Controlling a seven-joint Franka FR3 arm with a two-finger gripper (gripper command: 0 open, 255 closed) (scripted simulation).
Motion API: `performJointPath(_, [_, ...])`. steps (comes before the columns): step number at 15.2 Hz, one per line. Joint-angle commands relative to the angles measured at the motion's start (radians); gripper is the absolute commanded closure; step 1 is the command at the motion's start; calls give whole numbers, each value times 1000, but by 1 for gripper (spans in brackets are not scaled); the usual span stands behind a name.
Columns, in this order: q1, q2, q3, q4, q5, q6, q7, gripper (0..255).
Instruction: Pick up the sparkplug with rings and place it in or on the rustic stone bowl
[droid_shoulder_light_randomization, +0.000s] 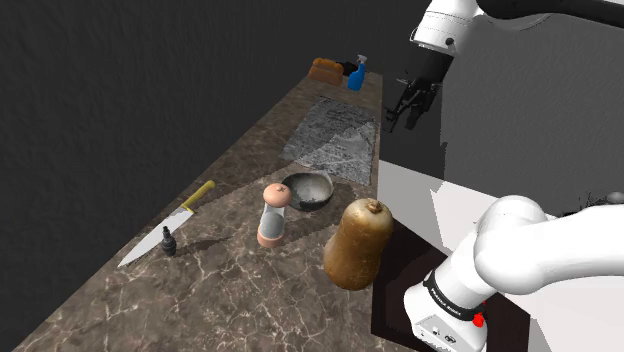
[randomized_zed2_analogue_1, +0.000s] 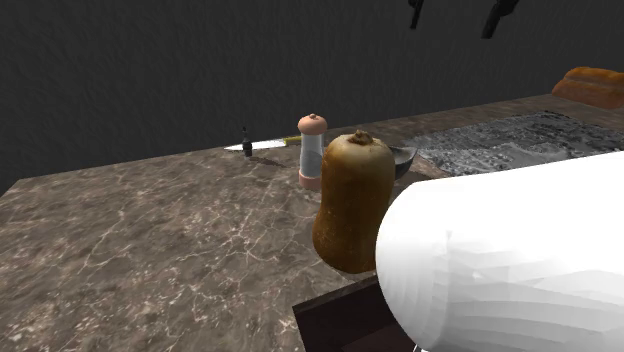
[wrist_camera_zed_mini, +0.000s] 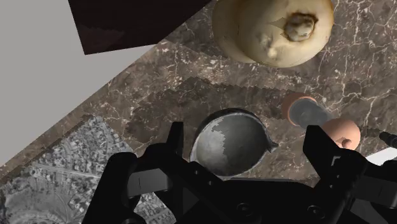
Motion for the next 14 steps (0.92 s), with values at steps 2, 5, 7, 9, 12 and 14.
performJointPath(2, [8,17,17,-6,9,26,11,0])
performJointPath(5, [32,74,67,-15,34,105,42,0])
performJointPath(7, [47,118,101,-15,48,157,62,0])
performJointPath(9, [61,165,134,-10,58,208,83,0])
performJointPath(12, [80,244,183,6,68,282,115,0])
performJointPath(14, [90,300,215,23,69,329,138,0])
